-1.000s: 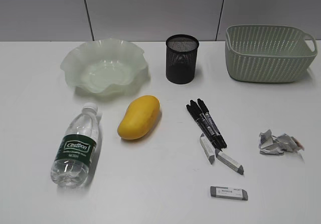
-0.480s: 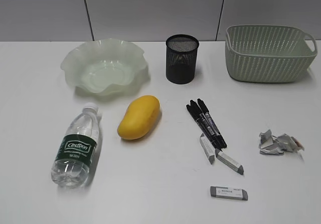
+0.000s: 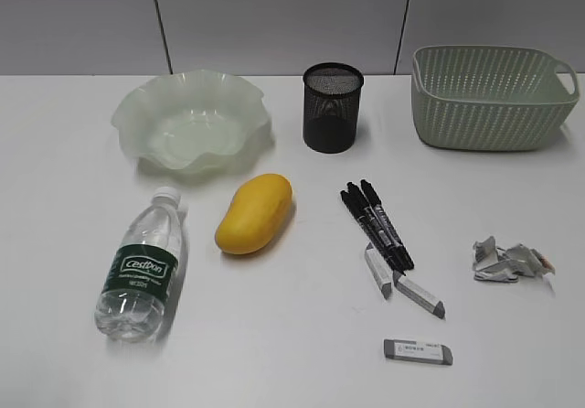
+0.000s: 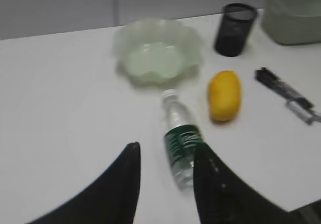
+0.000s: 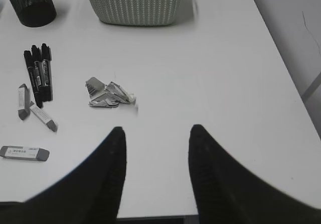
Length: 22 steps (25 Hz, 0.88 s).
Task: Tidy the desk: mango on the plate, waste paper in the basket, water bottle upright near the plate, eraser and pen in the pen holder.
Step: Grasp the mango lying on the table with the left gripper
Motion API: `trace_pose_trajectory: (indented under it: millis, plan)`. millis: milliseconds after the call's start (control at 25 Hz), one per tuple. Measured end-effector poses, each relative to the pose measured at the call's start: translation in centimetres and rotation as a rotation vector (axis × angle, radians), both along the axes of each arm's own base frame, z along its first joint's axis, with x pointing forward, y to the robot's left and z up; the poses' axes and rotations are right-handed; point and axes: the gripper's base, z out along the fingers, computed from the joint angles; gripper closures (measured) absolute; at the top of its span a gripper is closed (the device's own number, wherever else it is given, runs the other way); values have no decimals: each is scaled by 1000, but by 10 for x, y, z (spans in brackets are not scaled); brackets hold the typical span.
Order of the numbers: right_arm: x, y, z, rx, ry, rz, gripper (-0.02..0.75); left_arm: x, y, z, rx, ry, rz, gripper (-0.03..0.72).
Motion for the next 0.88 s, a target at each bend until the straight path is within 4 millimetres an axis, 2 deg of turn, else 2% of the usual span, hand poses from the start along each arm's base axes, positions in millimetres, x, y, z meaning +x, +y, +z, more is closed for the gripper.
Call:
trace_pose_trajectory:
  millis: [40,160,320,360,480,600,640,720,800,880]
  plan:
    - [0,0,0,0,0,0,399,10,-9,5,-22,2,-75,418]
    - [0,0,0,0,0,0,399,57,-29,14,-72,50,-212,375]
    - [0,0,0,0,0,0,399,128,-56,4,-90,223,-322,362]
    - [0,0,0,0,0,0,399,150,-67,-4,-72,286,-347,360]
    - [0,0,0,0,0,0,399,192,-113,-19,41,352,-468,360]
    - [0,0,0,0,0,0,399,220,-176,-39,165,413,-547,354]
    - [0,0,0,0,0,0,399,229,-197,-49,191,451,-553,333]
    - [0,0,0,0,0,0,399,247,-228,-69,264,529,-562,235]
    - [0,0,0,0,0,0,399,263,-244,-86,307,610,-552,112]
    - [0,0,0,0,0,0,399,278,-254,-99,340,662,-520,42]
